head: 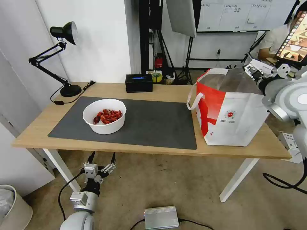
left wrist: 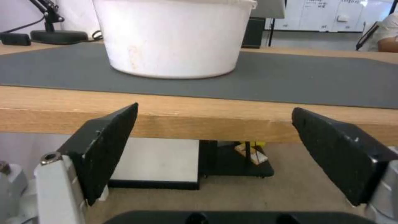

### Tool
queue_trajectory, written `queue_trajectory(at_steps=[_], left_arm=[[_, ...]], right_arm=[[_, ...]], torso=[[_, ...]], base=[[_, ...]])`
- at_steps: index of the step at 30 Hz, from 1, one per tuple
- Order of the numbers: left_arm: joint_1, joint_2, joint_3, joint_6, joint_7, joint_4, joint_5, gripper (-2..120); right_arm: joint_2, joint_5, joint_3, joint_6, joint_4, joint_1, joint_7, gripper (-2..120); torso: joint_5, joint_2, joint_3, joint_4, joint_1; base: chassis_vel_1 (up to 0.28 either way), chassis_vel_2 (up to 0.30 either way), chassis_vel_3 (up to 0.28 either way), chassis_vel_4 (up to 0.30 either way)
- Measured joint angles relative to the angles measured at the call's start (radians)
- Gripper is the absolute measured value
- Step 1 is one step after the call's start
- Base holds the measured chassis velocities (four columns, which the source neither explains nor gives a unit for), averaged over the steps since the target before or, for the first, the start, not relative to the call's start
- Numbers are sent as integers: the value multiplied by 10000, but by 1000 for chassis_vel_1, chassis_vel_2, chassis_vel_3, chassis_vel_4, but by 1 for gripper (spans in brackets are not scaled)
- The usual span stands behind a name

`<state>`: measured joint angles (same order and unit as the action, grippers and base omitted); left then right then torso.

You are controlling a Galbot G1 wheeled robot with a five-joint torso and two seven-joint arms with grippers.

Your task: Pick up the trash from the table and place it into the takeout bag.

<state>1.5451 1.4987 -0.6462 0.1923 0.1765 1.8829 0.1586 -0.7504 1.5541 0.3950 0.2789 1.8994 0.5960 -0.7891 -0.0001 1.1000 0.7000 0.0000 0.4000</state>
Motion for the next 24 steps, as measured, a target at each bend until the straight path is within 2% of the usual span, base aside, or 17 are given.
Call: queue_trajectory(at_steps=[1, 4, 6, 8, 10, 13, 18, 22, 24], left_arm=[[0, 0, 0, 0, 0, 0, 0, 100], [-16, -2, -5, -14, 0, 6, -2, 100], [-21, -8, -11, -18, 0, 12, -2, 100], [-31, -37, -24, -24, 0, 23, 2, 100], [-31, -41, -28, -23, 0, 23, 4, 100], [-30, -56, -45, -25, -1, 26, 23, 100], [-13, -56, -47, -25, -2, 27, 40, 100], [21, -59, -71, -20, -4, 88, 66, 100], [40, -61, -85, -18, -4, 117, 81, 100]], right_arm=[[0, 0, 0, 0, 0, 0, 0, 100], [86, -1778, 35, -631, 354, 802, 1819, 100], [96, -2162, 47, -804, 435, 1003, 2137, 100], [111, -3207, 81, -1388, 623, 1503, 2897, 100], [114, -3360, 94, -1486, 657, 1582, 3016, 100], [131, -4824, 266, -2413, 1043, 2414, 4216, 100], [62, -6024, 438, -3054, 1472, 3249, 5013, 100], [-448, -8140, 526, -4002, 1979, 4529, 5847, 100], [-677, -8675, 542, -4176, 2056, 4883, 5968, 100]], torso=[[0, 0, 0, 0, 0], [0, 0, -1, 0, -1], [1, 0, -1, -1, -1], [1, 0, -1, -1, -1], [1, 0, -1, -1, -1], [0, 0, -1, 0, -2], [-1, 0, -1, 0, -1], [-1, 0, -2, 0, -1], [2, 0, 0, 0, -1]], base=[[0, 0, 0, 0], [0, 0, 0, 0], [0, 0, 0, 0], [0, 0, 0, 0], [0, 0, 0, 0], [0, 0, 0, 0], [0, 0, 0, 0], [0, 0, 0, 0], [0, 0, 0, 0]])
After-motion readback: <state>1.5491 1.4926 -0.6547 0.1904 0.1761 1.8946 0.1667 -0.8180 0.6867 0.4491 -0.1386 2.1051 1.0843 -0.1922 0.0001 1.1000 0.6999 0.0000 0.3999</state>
